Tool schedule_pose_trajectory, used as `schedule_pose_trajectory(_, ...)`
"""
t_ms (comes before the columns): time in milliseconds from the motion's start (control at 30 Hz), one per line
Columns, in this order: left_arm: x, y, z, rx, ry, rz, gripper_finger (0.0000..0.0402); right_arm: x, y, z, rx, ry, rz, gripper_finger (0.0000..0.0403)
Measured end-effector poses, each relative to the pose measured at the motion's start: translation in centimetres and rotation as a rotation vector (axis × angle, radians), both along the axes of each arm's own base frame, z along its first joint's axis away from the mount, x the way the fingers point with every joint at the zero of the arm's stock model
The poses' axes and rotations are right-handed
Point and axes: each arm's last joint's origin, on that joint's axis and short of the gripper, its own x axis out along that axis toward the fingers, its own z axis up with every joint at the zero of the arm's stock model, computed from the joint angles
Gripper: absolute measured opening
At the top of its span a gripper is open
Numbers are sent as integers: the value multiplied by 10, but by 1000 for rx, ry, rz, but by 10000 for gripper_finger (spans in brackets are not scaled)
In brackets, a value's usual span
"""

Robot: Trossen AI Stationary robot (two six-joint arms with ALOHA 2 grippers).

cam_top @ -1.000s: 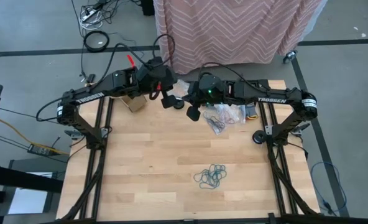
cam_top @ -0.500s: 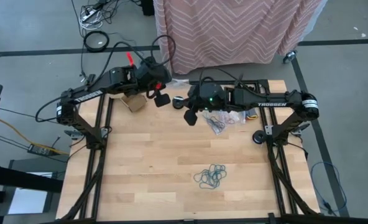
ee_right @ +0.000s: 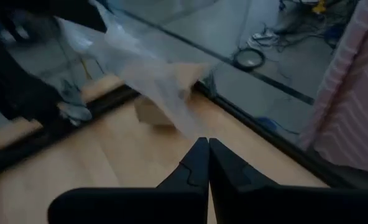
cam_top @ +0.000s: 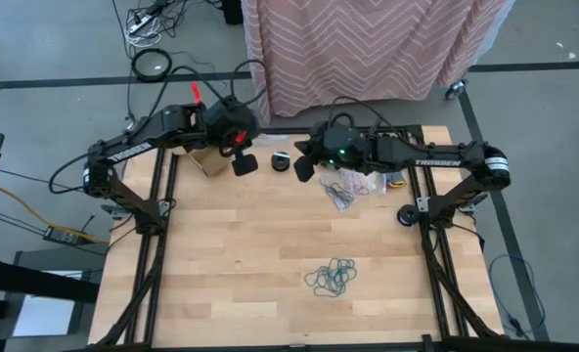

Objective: Sort rubber bands
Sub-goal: Open the transparent zip bag

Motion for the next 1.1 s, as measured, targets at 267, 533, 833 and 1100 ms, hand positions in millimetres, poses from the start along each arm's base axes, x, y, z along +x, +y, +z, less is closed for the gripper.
schedule_pose_trajectory(267, -10, -24, 4, -149, 12, -303, 0, -50, 0, -38, 90, -267, 57, 0)
schedule_pose_trajectory(533, 12, -49, -58, -227, 246, -681, 0, -53, 37, -54, 12, -273, 623, 0)
schedule_pose_trajectory(833, 24, -66, -86, 4, 395, -783, 0, -20, 66, -40, -197, 15, 738, 0)
schedule_pose_trajectory(1100, 31, -59, -74, 116, 330, -658, 11, -7, 65, -17, -244, -28, 737, 35)
